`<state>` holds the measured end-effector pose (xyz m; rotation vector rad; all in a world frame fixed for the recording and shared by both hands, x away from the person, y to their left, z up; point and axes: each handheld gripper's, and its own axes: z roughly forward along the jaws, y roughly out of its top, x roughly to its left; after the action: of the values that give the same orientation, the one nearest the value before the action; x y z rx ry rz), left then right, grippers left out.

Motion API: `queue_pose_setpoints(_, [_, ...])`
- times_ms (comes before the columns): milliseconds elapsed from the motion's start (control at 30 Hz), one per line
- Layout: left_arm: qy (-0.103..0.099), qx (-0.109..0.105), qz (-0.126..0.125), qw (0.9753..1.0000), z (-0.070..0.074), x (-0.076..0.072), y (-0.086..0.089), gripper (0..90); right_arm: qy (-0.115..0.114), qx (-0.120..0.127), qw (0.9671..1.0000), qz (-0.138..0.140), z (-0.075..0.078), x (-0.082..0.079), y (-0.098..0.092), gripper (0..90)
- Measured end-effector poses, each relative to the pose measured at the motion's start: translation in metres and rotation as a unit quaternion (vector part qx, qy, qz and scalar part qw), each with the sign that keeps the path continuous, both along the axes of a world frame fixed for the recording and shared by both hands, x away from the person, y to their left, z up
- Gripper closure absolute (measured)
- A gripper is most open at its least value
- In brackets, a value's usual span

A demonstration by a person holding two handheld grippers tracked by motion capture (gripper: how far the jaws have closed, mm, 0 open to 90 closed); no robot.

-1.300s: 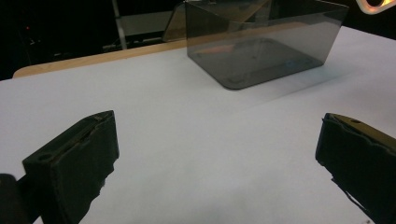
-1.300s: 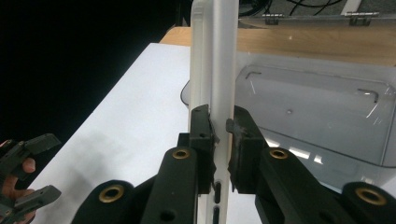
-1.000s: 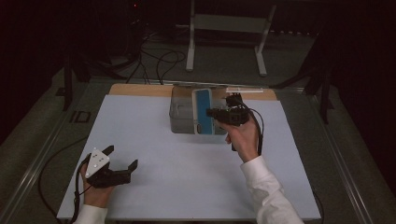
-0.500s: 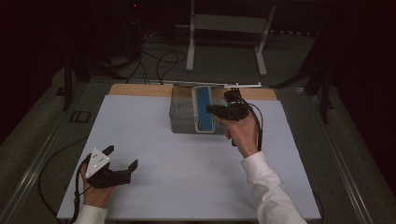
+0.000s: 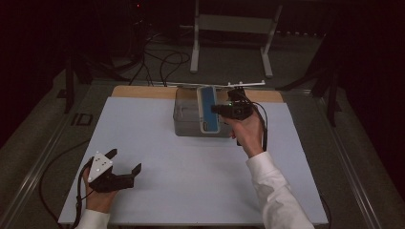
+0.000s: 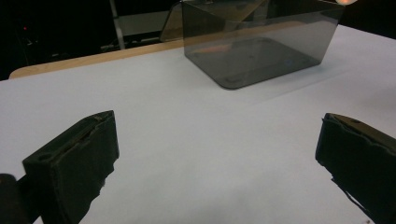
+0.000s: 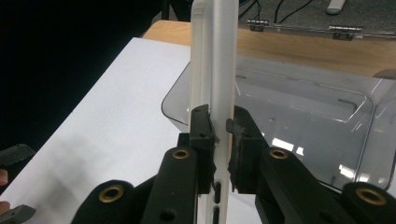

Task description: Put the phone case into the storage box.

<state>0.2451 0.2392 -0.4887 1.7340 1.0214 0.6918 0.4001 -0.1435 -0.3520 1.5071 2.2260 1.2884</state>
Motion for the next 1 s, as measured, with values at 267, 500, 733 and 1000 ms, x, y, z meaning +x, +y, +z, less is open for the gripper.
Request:
queue_pose_setpoints(267, [-0.001, 0.000, -0.001, 1.0000, 0.000, 0.000, 0.000, 0.3, 0.002, -0.007, 1.0000, -0.004, 0.000, 0.004, 0.001, 82.0])
queue_pose_setpoints(500, [-0.001, 0.000, -0.001, 1.0000, 0.000, 0.000, 0.000, 0.3, 0.005, -0.014, 0.9998, -0.011, 0.001, 0.010, 0.000, 81.9])
queue_pose_setpoints(733, [0.000, 0.001, -0.001, 1.0000, 0.000, 0.000, -0.001, 0.3, 0.005, -0.021, 0.9996, -0.015, 0.003, 0.014, 0.000, 81.9])
queue_pose_setpoints(1000, [0.000, 0.000, -0.002, 1.0000, 0.000, -0.001, -0.001, 0.3, 0.007, -0.028, 0.9994, -0.021, 0.006, 0.019, 0.000, 81.9])
